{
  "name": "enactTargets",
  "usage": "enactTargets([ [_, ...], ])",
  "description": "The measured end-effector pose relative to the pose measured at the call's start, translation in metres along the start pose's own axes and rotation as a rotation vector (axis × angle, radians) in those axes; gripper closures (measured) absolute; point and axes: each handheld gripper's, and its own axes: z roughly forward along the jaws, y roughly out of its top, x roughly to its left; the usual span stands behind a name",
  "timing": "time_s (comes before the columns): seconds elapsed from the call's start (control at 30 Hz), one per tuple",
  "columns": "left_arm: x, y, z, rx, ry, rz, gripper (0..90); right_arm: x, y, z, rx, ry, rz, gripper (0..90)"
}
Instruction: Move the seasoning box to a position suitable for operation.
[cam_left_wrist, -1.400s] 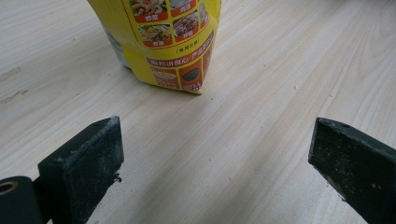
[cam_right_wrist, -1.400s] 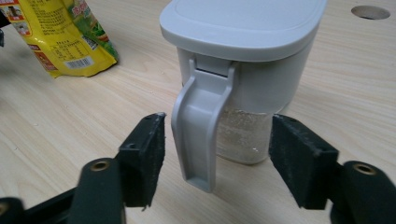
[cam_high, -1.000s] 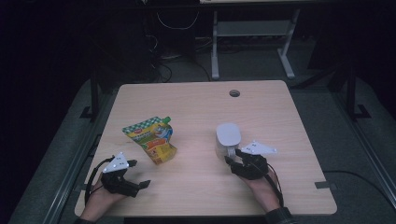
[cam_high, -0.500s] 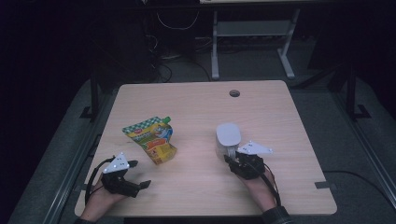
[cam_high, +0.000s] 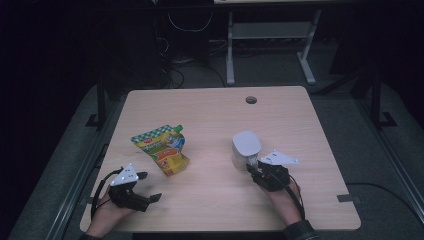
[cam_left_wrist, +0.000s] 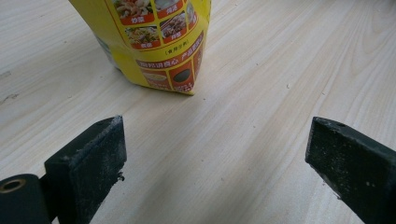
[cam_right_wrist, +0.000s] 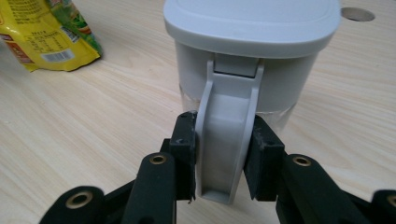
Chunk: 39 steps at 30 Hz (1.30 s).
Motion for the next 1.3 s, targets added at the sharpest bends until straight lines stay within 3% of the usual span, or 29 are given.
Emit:
enactTargets([
  [0.47,-0.001,0.0,0.0,0.001,-0.001,-0.001,4.8,-0.022,-0.002,-0.008,-0.02,0.011,-0.024,66.3],
  [0.6,-0.001,0.0,0.0,0.003,-0.003,0.003,4.8,-0.031,-0.004,-0.01,-0.035,0.041,-0.029,64.7],
  [0.63,-0.001,0.0,0.0,0.004,-0.002,0.006,4.8,-0.036,-0.004,-0.01,-0.042,0.071,-0.054,62.7],
  [0.87,-0.002,0.001,0.001,0.005,-0.003,0.008,4.8,-0.038,0.0,-0.007,-0.041,0.117,-0.077,55.5],
  [0.93,-0.002,0.001,0.001,0.005,-0.003,0.009,4.8,-0.038,0.002,-0.006,-0.039,0.107,-0.095,59.4],
  [1.13,-0.002,0.001,0.001,0.002,-0.004,0.005,4.8,-0.039,0.004,-0.005,-0.037,0.107,-0.09,67.4],
  [1.3,-0.003,0.001,0.001,0.007,-0.007,0.015,4.8,-0.042,0.005,-0.004,-0.034,0.116,-0.096,68.1],
])
